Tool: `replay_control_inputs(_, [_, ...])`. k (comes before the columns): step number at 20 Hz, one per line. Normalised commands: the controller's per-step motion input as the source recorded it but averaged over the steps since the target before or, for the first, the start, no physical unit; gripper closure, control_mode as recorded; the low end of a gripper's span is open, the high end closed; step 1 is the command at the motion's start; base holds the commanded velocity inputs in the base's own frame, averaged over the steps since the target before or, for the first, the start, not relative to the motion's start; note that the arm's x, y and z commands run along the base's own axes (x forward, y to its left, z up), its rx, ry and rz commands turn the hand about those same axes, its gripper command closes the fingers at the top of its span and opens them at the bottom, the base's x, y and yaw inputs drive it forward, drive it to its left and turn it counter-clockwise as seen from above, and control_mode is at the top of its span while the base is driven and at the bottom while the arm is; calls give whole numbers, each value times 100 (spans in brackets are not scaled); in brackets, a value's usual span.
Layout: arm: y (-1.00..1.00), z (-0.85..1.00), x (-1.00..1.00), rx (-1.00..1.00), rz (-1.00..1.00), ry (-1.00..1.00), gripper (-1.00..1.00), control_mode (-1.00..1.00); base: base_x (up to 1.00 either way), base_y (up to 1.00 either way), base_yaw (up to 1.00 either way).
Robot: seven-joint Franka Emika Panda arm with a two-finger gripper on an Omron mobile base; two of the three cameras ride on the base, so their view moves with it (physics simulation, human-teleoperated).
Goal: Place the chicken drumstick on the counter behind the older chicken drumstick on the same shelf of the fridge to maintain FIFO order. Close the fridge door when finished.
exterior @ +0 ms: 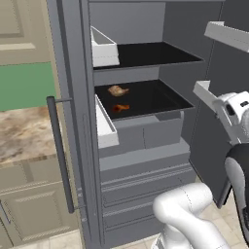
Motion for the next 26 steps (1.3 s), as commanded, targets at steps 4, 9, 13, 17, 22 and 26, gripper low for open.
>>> replay_control_inputs(4, [-100, -10, -10, 26, 0, -28, -100, -100, 0, 0, 0])
replay_control_inputs(9, [-100, -17, -4, 25, 0, -27, -100, -100, 0, 0, 0])
replay_control_inputs(13, [-100, -23, 8, 22, 0, -21, -100, -100, 0, 0, 0])
replay_control_inputs(17, [-94, -31, 37, 18, 4, -18, -100, -100, 0, 0, 0])
replay_control_inputs(22, [-75, -43, 70, 14, 8, -12, -100, -100, 0, 0, 0])
replay_control_inputs(26, [-59, -54, 85, 14, 11, -5, -100, -100, 0, 0, 0])
